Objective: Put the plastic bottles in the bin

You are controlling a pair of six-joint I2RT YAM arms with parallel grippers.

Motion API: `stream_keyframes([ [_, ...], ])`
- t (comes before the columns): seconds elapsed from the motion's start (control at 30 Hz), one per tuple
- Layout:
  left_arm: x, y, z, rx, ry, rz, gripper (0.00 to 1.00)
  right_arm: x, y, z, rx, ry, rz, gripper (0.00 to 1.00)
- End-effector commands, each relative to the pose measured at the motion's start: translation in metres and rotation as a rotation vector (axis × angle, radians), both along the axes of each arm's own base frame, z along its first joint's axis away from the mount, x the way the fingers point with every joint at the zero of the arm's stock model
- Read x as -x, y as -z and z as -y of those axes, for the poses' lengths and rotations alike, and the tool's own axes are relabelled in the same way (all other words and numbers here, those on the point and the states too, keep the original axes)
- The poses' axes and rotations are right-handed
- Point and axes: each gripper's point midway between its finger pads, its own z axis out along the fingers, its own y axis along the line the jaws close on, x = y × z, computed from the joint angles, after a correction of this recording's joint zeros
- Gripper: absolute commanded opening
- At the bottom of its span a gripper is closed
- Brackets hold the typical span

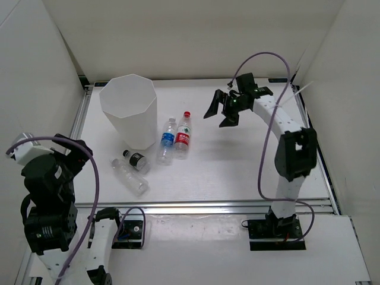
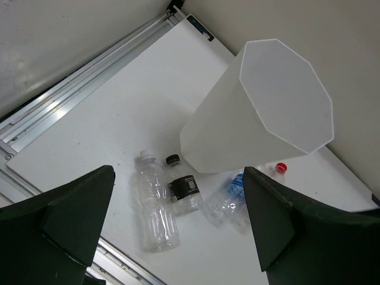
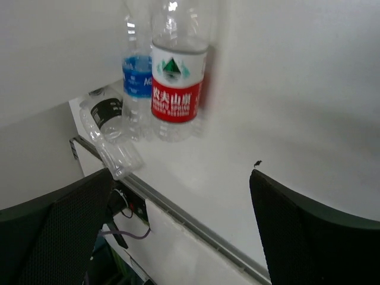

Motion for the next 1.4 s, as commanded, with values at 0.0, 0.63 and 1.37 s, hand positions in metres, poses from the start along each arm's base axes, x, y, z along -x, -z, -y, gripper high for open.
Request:
stream_keyframes([
  [0.0, 0.007, 0.002, 0.008, 0.048, 0.018, 0.042, 1.00, -0.032, 0.014, -0.020, -0.030, -0.067, 0.017, 1.00],
  [0.63, -0.012, 0.025, -0.001, 0.064, -0.031, -0.088, 1.00, -0.070, 0.105, -0.113, -0.235, -0.238, -0.157, 1.00],
  [1.37, -0.020, 0.032, 0.004, 0.091, -0.011, -0.091, 1.00, -0.034, 0.141, -0.097, -0.205, -0.242, -0.297, 0.49],
])
